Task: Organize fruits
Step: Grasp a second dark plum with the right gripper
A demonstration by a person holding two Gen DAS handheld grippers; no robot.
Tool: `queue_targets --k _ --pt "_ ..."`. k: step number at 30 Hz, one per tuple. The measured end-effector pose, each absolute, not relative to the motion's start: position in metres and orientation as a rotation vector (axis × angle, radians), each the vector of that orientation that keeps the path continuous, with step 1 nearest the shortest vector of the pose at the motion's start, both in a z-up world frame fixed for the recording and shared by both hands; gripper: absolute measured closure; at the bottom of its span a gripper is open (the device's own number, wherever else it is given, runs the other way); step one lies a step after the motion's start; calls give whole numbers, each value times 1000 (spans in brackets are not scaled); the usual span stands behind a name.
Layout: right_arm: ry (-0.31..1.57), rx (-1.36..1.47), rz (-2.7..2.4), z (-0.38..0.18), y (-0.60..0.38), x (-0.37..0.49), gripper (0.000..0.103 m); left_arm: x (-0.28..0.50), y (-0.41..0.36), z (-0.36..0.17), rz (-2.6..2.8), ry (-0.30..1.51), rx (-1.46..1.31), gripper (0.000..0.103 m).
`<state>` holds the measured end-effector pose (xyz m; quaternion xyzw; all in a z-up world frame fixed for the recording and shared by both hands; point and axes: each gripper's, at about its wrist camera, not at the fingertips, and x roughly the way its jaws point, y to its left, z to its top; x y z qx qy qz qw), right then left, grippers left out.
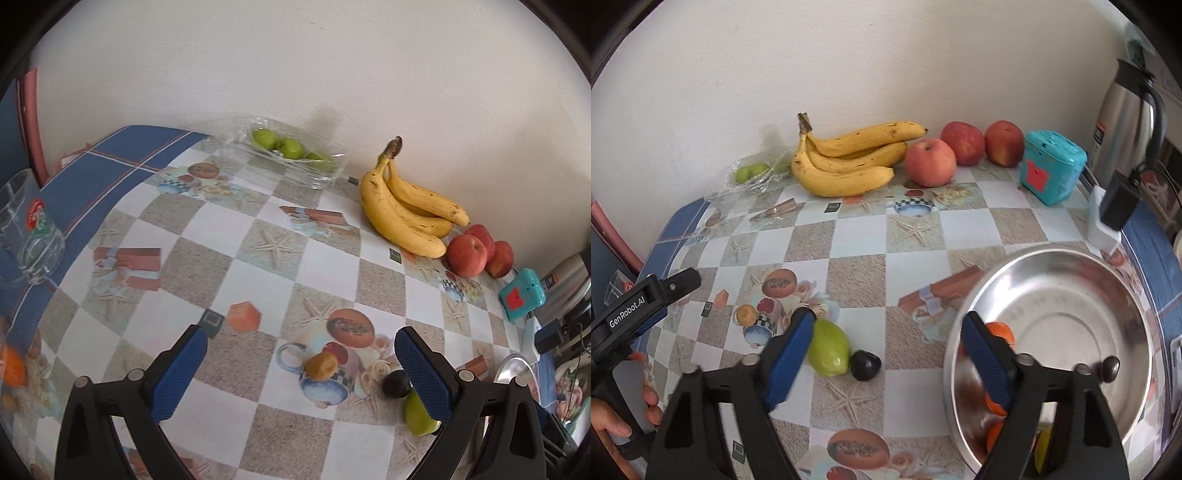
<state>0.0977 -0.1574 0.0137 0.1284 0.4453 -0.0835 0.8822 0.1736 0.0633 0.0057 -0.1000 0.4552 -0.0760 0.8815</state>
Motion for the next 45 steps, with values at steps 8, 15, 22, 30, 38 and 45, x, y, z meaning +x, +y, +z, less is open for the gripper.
queue_targets --k 8,15,22,30,38,45 --pt "1018 265 -103 -2 -139 129 38 183 52 -11 -161 1014 -205 9" --pt "1125 246 -19 -13 -126 155 51 191 51 -22 -184 1059 -262 21" --pt "1204 161 50 -17 -110 176 62 195 53 -28 -199 1097 -312 31" --pt "1260 59 90 -29 -90 189 62 199 68 -37 -196 1134 -396 32" --pt "1297 -70 114 -39 -66 198 66 200 64 -41 -222 1159 -411 33" --pt "1329 -154 118 -50 -57 200 72 201 58 -44 -215 1177 -366 39"
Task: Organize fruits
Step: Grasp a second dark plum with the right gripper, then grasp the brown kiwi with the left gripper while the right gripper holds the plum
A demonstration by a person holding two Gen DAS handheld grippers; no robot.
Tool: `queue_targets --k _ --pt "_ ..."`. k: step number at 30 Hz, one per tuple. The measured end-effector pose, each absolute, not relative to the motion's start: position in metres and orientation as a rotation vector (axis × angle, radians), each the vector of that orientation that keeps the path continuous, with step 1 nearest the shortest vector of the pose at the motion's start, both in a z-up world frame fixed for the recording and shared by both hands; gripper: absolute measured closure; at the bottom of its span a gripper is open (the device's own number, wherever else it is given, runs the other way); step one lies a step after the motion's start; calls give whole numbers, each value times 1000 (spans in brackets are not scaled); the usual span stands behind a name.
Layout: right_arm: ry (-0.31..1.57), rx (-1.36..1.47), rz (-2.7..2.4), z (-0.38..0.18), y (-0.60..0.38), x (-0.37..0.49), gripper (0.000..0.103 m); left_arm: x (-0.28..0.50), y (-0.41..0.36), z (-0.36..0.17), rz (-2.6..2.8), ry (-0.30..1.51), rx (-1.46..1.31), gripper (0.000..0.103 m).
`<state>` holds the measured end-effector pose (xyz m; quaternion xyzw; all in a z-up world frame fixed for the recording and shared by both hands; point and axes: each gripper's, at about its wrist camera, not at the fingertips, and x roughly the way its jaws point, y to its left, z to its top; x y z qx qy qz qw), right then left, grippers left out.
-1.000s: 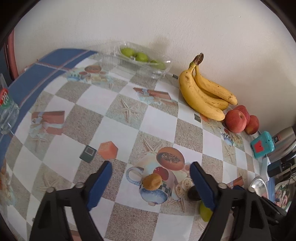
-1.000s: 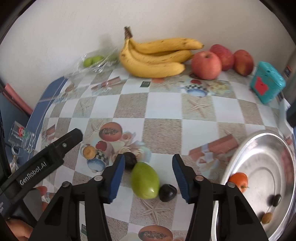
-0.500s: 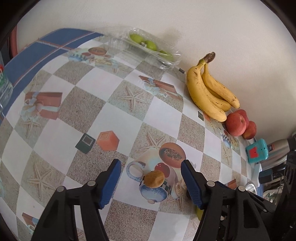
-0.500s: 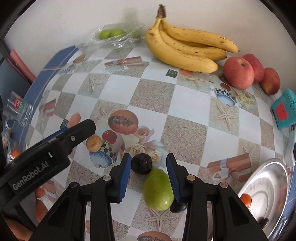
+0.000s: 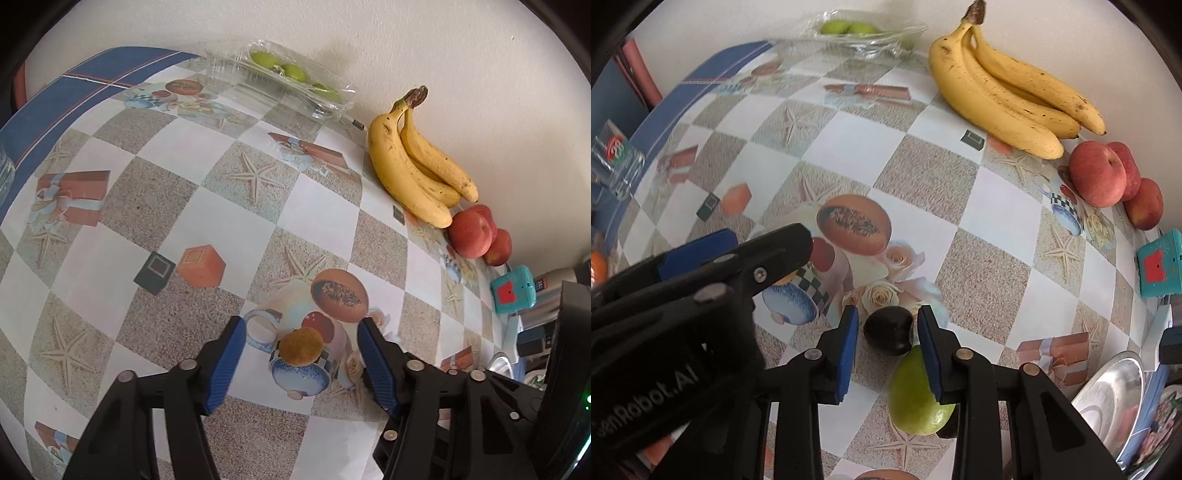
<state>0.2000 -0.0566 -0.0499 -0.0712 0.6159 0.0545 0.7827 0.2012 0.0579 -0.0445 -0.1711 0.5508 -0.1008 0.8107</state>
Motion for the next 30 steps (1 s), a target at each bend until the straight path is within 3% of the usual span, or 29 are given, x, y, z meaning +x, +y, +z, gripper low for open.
queue_targets --k 16,20,27,30 --pt "1219 -47 117 -27 -83 182 75 203 41 -46 -236 1174 -276 42" --pt "1176 -16 79 -13 -101 175 75 204 38 -52 -237 1183 -258 50" --pt "1157 25 33 -6 -122 169 75 202 35 -56 -217 1190 -232 75" --pt "1157 39 31 -7 -122 167 75 201 39 -55 -204 1192 -250 75"
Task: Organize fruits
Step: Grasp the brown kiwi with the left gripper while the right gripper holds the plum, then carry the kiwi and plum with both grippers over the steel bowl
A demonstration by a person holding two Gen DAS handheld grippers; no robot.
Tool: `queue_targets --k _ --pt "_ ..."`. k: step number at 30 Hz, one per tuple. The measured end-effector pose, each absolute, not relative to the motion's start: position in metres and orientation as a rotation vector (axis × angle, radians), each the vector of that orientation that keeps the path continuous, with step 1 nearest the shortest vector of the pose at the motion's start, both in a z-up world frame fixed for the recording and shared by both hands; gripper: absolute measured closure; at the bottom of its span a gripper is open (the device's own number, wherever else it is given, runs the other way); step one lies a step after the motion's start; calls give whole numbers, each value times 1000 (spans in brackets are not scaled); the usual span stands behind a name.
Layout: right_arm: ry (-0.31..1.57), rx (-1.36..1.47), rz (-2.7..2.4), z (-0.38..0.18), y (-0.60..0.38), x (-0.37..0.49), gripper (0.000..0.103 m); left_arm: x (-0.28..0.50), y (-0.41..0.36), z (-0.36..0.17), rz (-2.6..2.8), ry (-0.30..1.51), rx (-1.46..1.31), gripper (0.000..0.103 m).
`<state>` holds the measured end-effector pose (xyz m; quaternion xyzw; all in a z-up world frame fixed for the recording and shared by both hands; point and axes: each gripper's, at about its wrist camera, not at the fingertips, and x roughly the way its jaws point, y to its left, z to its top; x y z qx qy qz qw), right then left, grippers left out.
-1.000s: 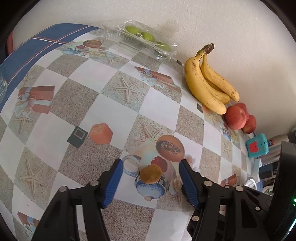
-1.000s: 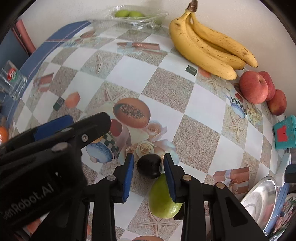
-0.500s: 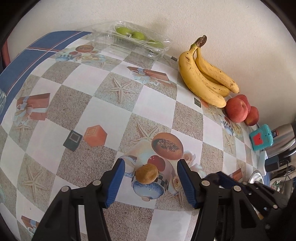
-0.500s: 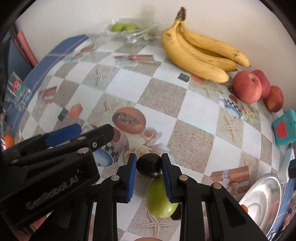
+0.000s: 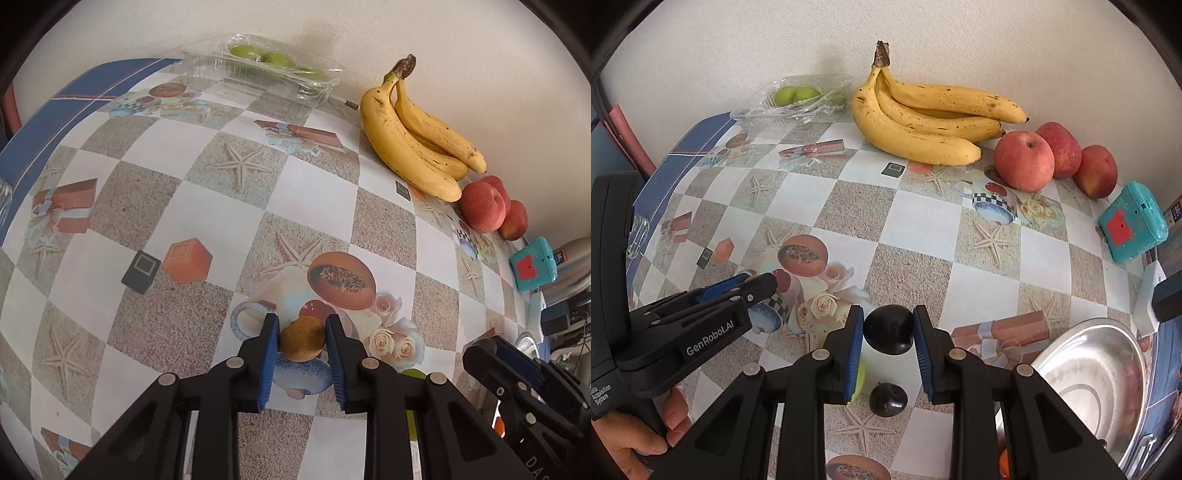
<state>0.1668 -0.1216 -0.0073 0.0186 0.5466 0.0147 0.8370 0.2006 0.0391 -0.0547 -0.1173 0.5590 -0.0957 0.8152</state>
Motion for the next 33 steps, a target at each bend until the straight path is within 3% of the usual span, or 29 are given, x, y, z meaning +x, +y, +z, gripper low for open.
queue_targets --k 33 --pt "1078 304 -179 25 -166 68 75 139 40 5 -178 1116 -203 76"
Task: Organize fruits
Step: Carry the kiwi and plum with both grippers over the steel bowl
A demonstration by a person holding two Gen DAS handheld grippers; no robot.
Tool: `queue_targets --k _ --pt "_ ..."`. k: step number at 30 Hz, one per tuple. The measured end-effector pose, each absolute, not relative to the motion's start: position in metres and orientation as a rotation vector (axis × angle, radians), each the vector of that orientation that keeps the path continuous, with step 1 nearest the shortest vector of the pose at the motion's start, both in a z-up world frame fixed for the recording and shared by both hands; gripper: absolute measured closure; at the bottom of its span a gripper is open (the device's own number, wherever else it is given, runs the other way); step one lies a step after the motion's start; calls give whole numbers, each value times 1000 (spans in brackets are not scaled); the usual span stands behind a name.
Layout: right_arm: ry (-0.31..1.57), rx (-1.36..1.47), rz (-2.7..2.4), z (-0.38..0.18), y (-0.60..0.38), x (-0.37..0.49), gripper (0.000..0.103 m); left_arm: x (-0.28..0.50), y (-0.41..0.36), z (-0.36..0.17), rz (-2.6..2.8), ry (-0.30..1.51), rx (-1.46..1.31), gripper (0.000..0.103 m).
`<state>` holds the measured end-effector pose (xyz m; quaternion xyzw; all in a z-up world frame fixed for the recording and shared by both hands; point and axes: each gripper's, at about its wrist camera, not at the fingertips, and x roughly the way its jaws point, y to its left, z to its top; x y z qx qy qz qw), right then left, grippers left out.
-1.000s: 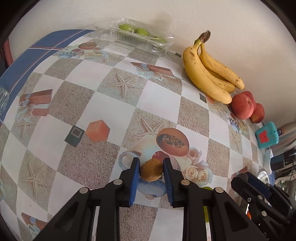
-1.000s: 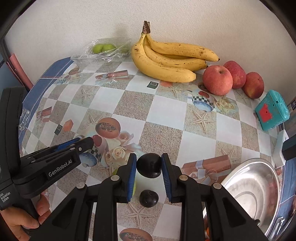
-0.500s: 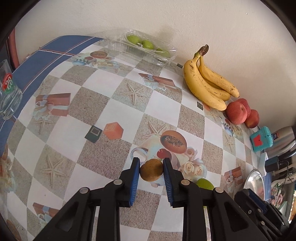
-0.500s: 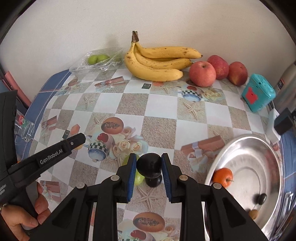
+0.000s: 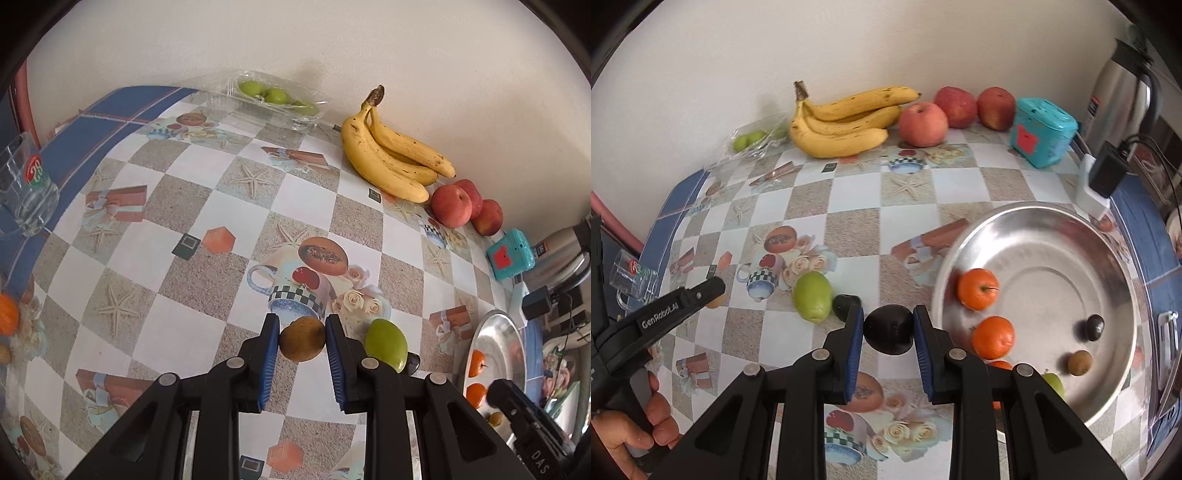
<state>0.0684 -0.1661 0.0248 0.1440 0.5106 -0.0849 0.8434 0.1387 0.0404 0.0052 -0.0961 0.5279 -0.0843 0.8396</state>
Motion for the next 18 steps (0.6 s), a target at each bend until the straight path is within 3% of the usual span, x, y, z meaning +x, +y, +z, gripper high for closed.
queue_targets --k 18 --pt "1079 322 -386 20 -252 36 75 119 -35 23 -312 1117 -123 76"
